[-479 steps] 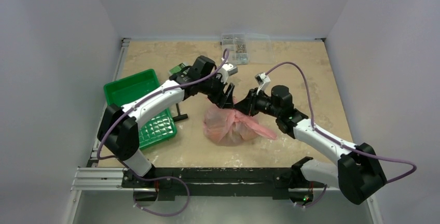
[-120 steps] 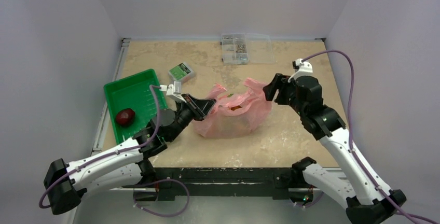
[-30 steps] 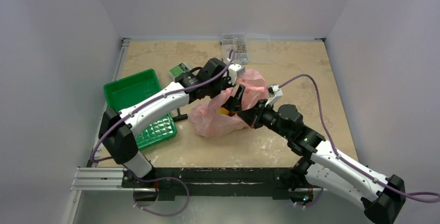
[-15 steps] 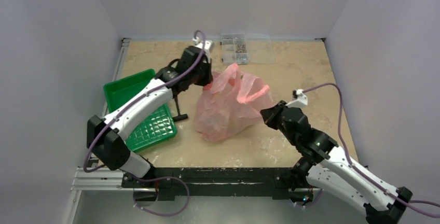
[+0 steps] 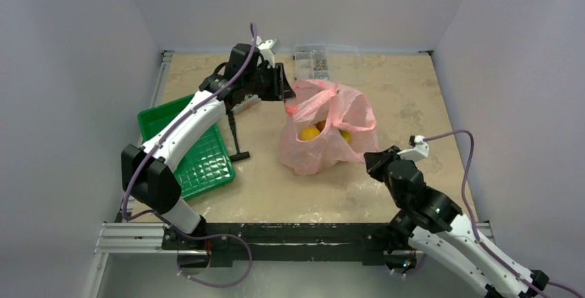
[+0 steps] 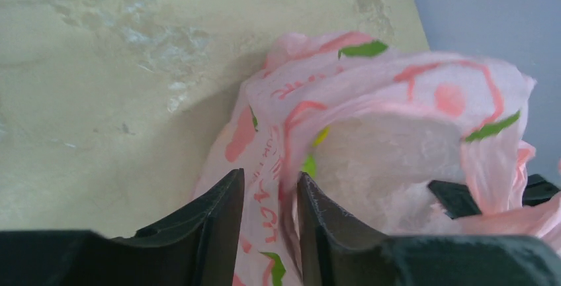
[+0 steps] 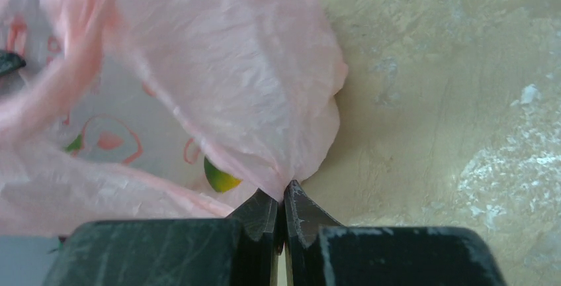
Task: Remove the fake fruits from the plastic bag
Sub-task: Adjust the plastic bag at the center of the board.
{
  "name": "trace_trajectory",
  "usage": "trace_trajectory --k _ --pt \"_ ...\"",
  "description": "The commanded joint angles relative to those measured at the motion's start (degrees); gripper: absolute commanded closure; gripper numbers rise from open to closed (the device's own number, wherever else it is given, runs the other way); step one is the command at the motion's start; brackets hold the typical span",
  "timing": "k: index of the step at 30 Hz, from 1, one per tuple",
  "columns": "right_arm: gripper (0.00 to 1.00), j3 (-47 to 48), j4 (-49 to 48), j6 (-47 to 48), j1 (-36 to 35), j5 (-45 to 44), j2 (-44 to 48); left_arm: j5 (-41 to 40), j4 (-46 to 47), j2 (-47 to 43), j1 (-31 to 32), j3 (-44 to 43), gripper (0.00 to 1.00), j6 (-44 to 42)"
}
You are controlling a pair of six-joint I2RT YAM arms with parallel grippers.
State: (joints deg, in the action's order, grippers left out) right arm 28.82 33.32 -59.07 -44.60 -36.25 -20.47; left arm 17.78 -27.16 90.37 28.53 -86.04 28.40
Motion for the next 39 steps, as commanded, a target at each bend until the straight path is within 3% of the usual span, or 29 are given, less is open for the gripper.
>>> trace_trajectory --k 1,3,6,10,13,15,19,25,30,36,39 --pt "1.00 3.2 -10.1 16.2 0.0 7.9 -4.5 4.8 -2.8 -1.5 1.3 -5.1 0.54 -1.5" --pt "0.96 4.1 -11.9 20.2 0.0 11.4 -5.8 1.7 -6.0 -3.9 2.7 -6.1 0.44 -4.0" --pt "0.90 4.6 -13.3 23.3 0.0 14.4 -6.1 -5.9 -9.3 -8.9 6.6 -6.3 0.38 -7.6" --pt "0.70 5.1 -14.7 25.1 0.0 17.4 -5.6 -31.8 -9.2 -14.9 20.5 -4.0 0.34 -13.4" --pt "0.65 5.7 -14.6 25.1 0.0 17.3 -5.9 -52.1 -5.2 -17.2 31.4 -1.7 0.34 -15.4" --pt "0.61 6.1 -14.5 25.2 0.0 17.4 -6.1 -58.7 -2.7 -16.9 36.8 -1.4 0.32 -16.7" --pt "0.52 6.6 -14.1 25.1 0.0 17.9 -6.2 -59.3 -1.7 -11.1 41.6 -5.5 0.25 -19.1" --pt "0.38 8.3 -11.9 25.3 0.0 16.3 -5.6 -70.8 -1.4 2.4 45.6 -17.3 0.08 -27.7" --pt "0.17 12.3 -6.4 22.2 0.1 2.6 -7.1 -72.1 -5.8 9.6 45.2 -26.0 0.02 -27.6" --pt "0.06 17.4 -5.6 24.9 0.0 -4.4 -10.0 -67.9 -11.5 12.4 42.2 -29.3 0.08 -23.0" --pt "0.01 18.4 -7.1 25.2 0.0 -4.8 -11.5 -57.0 -13.2 10.1 38.9 -26.2 0.21 -17.4"
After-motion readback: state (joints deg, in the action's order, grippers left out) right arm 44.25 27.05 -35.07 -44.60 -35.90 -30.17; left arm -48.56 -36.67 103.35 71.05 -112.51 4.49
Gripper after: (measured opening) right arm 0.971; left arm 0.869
